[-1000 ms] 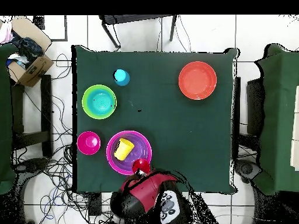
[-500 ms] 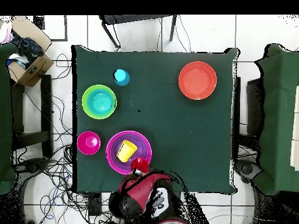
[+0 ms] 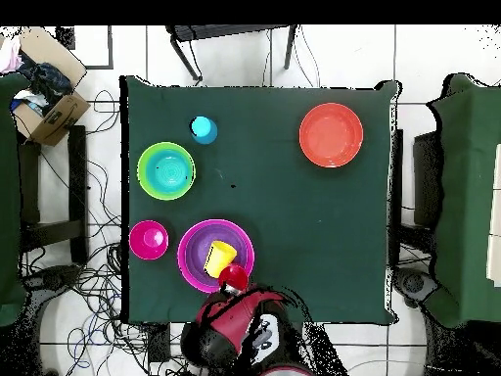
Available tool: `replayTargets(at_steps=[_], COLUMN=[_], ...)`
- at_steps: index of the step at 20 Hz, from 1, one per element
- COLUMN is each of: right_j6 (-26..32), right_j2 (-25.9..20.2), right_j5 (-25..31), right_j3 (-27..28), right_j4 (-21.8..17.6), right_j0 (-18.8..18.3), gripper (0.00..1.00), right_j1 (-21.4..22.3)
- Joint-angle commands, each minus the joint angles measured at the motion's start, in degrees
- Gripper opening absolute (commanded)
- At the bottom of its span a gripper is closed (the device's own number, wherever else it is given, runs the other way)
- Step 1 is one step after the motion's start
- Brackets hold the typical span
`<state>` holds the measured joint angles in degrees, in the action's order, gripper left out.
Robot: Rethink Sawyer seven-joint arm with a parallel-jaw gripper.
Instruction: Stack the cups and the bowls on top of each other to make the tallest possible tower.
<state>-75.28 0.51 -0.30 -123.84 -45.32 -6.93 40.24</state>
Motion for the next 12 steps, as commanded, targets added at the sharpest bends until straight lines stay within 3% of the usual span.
replayTargets(at_steps=[1,12], right_j6=[-8.93,-11.33], right_j2=[-3.04,0.08], right_j5=[-0.37,-2.32], right_j3=[5.32,7.70], right_j4=[2.31,4.81], right_j0=[1.82,6.93], gripper=[0.00,0.00], right_j1=[-0.88,-3.44])
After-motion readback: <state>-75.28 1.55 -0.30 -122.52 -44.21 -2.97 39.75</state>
